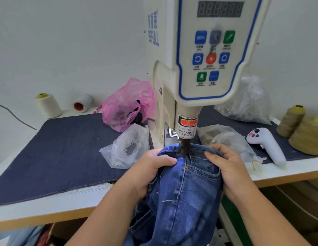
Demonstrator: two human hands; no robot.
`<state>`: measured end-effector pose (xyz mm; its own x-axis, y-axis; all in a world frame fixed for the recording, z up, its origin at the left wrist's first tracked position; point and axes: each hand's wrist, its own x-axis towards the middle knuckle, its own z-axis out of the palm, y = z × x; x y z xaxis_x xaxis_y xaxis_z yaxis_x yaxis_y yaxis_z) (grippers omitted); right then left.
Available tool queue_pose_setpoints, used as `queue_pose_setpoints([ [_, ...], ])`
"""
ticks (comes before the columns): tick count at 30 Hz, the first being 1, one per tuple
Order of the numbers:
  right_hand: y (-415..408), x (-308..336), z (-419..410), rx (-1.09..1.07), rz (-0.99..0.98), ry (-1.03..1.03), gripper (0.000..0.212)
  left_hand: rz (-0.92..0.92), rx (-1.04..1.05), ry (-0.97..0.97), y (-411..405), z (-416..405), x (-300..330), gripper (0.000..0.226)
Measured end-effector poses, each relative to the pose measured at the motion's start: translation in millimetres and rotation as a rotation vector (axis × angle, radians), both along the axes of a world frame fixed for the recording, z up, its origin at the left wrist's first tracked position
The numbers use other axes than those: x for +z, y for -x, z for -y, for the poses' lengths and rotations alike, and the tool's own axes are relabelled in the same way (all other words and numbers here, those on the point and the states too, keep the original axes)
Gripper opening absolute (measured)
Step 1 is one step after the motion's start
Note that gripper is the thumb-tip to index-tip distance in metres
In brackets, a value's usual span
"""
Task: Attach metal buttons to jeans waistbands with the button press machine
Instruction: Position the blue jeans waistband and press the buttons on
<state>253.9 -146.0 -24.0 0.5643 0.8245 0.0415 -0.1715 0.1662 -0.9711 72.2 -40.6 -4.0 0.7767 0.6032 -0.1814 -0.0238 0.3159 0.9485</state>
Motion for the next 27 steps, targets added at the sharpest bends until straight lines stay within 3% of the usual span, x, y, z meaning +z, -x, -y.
queue_pose_setpoints([
  [5, 17.9, 8.2, 19.5, 0.11, -0.121, 0.041, 0.008, -0.052, -0.046, 0.084, 18.3, 11.8, 5.4, 0.03],
  [10, 33.5, 10.7, 31.7, 0.246, -0.151, 0.174, 0.013, -0.179, -0.084, 0.154, 38.1, 26.3, 11.7, 0.046],
  [14, 50.6, 8.8, 44.7, 0.449, -0.195, 0.118, 0.044, 0.01, -0.117, 0.129, 69.9, 37.0, 14.7, 0.049],
  [17, 68.0, 14.3, 53.4, 0.728, 0.016, 0.082, 0.063, 0.195, -0.088, 0.127, 91.0, 38.6, 33.4, 0.048],
  [20, 94.4, 15.9, 51.1, 0.913, 0.096, 0.086, 0.061, 0.15, 0.007, -0.014, 96.3, 40.0, 51.0, 0.046],
  [23, 117.5, 19.0, 44.5, 0.871, 0.057, 0.132, 0.06, 0.013, 0.053, -0.2, 97.9, 46.5, 59.2, 0.028],
  [25, 127.1, 23.5, 38.3, 0.872, -0.053, 0.044, 0.05, -0.052, 0.131, -0.319, 101.8, 49.4, 63.4, 0.033],
  [27, 134.0, 28.1, 27.9, 0.724, -0.108, -0.054, 0.046, -0.127, 0.297, -0.528, 108.5, 50.9, 62.4, 0.043],
])
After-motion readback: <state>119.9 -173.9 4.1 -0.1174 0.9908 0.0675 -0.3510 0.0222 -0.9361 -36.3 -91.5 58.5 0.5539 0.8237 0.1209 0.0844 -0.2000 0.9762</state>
